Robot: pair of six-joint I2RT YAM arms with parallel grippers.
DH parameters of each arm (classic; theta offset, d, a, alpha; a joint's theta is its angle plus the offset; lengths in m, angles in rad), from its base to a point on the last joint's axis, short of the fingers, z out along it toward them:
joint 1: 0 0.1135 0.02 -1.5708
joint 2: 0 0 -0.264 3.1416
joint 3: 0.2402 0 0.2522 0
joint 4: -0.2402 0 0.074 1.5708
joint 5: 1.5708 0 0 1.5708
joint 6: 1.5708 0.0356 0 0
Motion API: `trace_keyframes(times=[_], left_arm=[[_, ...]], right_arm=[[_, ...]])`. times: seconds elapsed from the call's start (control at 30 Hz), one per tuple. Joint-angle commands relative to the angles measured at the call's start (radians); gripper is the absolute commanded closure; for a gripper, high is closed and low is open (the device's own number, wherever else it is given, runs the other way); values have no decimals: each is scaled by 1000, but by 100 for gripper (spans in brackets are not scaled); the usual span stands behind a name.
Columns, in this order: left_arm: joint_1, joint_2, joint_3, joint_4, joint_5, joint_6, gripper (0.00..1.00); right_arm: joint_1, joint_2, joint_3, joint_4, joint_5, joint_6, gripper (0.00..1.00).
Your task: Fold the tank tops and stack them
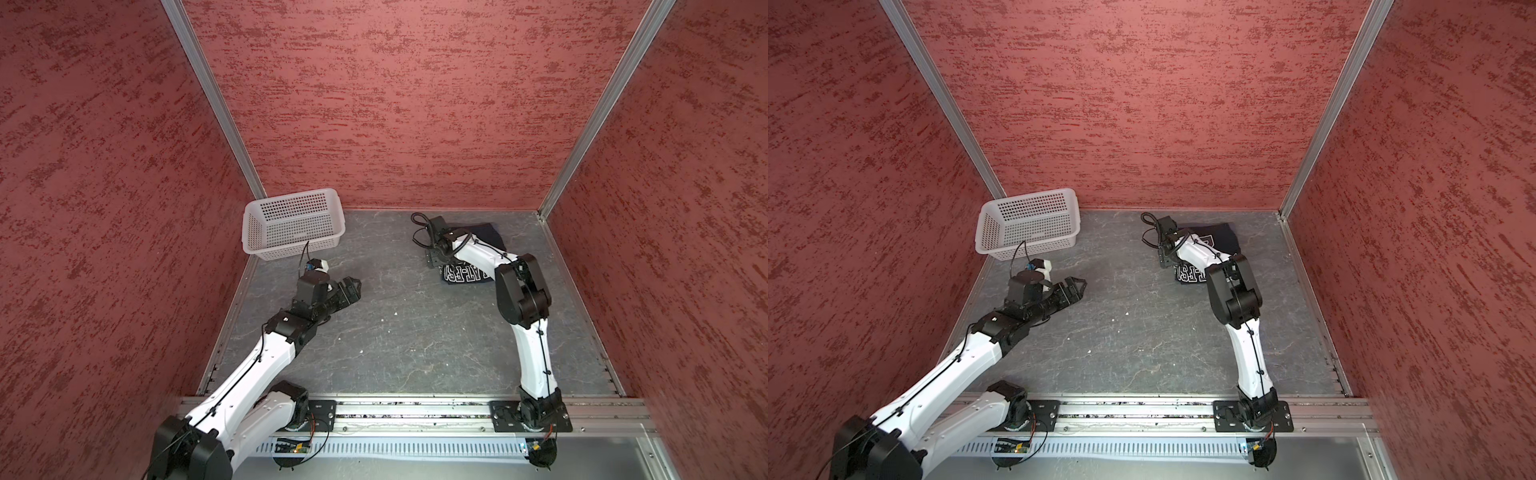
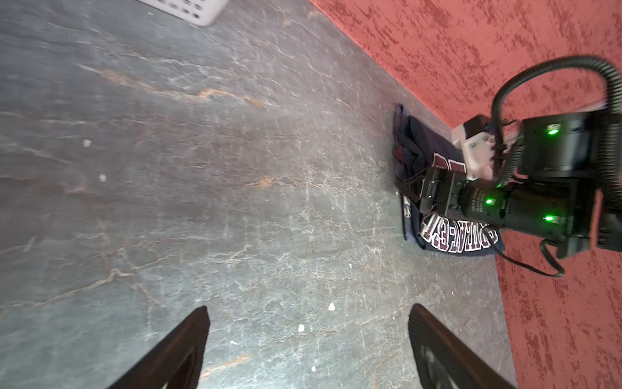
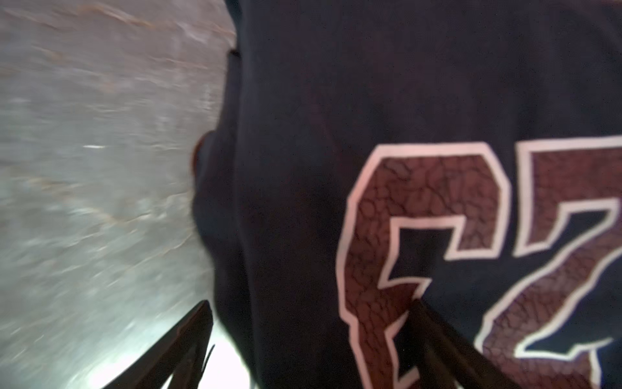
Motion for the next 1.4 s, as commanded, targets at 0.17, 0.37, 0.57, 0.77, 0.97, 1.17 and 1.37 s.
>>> trace_keyframes(times=[0.17,0.37,0.57,0.77,0.97,1.17,1.37], left_arm=[[115,-114,-79,-77,70,34,7],[169,-109,-90,-64,119,39,7],[186,-102,-87,-73,116,46,7],[201,-101,-82,-81,118,51,7],[204,-108,-48,-118,100,57,7],[202,-34,104,-248,34,105,0],[178,-75,223,-328,-58,129,0]], right_arm=[[-118,52,25,-36,93,-10,13],[-242,39,20,-10,107,-66,15],[-338,10,25,-20,144,-88,14],[-327,-123,-53,13,52,-70,13],[-266,-285,-98,-7,25,-73,12],[-176,-538,-231,50,-12,-57,12],[-157,-871,-531,274,-168,22,1]])
